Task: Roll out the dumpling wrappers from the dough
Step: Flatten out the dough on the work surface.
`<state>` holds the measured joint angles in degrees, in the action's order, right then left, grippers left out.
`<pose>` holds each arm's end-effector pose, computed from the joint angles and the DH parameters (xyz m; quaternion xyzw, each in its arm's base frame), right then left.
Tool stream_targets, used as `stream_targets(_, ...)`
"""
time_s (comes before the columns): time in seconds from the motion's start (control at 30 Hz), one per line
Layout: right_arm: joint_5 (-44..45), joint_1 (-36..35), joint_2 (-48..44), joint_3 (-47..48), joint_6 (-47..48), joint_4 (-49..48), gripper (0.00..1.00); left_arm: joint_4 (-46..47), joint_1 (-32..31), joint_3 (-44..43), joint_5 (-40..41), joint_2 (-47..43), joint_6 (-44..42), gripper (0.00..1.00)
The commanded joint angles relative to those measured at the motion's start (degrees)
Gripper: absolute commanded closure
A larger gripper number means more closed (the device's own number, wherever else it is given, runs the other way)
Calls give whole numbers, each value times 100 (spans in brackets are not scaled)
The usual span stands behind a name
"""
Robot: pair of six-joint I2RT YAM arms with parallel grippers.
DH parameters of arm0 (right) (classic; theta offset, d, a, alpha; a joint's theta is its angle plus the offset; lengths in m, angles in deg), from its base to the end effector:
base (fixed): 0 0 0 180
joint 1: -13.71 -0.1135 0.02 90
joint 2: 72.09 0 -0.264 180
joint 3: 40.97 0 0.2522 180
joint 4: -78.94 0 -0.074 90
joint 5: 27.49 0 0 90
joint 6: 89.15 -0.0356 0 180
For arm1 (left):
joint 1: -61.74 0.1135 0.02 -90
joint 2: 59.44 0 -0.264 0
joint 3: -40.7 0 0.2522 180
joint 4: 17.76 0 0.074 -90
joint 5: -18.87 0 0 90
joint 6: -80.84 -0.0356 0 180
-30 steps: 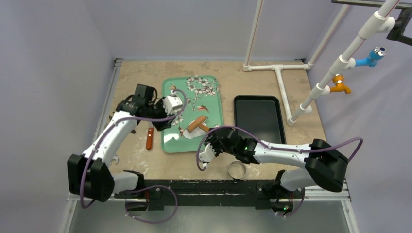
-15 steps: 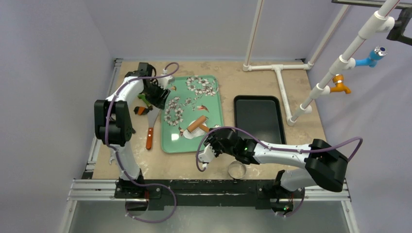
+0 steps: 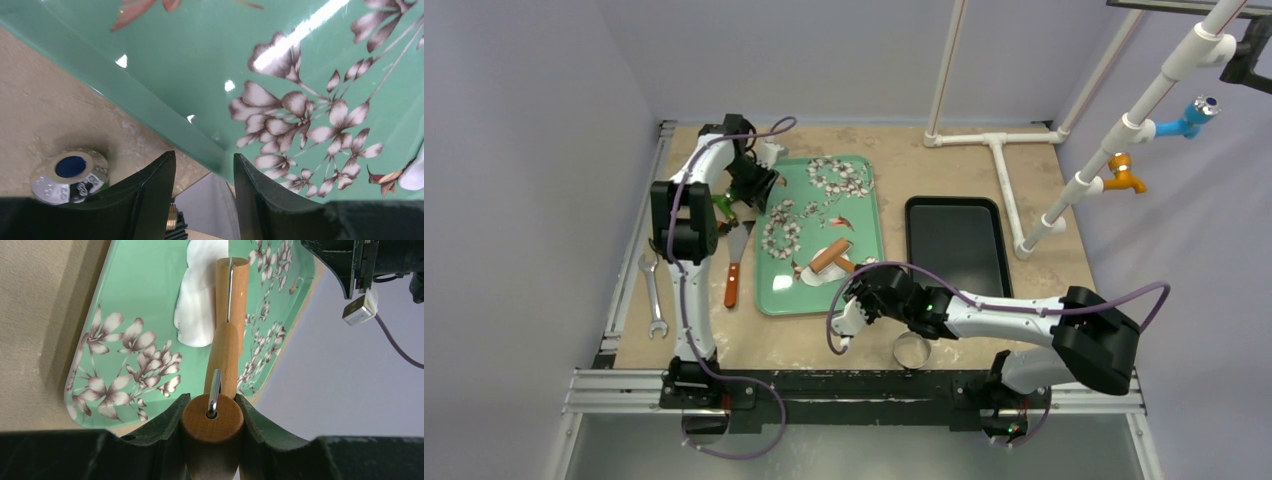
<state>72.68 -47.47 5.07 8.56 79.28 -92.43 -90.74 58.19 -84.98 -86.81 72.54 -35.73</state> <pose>0.1370 0.2359 0.1894 -0.8201 0.3443 -0.1457 0.4332 0.4659 -0.0385 0.1757 0.2686 0.9491 -0.1146 0.1178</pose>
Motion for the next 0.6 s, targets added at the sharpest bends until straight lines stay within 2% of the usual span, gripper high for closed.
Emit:
stream_targets(0.0, 270, -29, -129, 70, -111, 504, 100, -1090, -102, -1050, -79, 349, 8, 56)
stream_targets(0.07, 302, -26, -197, 64, -109, 504, 100, -1353, -201, -1108, -110, 374, -60, 58)
stream_targets(0.13, 335, -28, -262, 58, -116, 504, 100, -1294, -313, -763, 33, 153, -137, 60)
stream_targets(0.2, 412, -33, -316, 42, -134, 615, 100, -916, -438, -48, 12, -226, -206, 60)
stream_targets(0.27, 453, -33, -365, 27, -135, 598, 100, -900, -668, 164, 184, -381, -314, 59)
stream_targets(0.43, 442, -56, -378, 43, -131, 574, 100, -1181, -900, -328, 116, -134, -363, 61)
stream_targets(0.57, 455, -82, -418, 0, -162, 586, 100, -814, -956, -582, 440, 16, -344, 63)
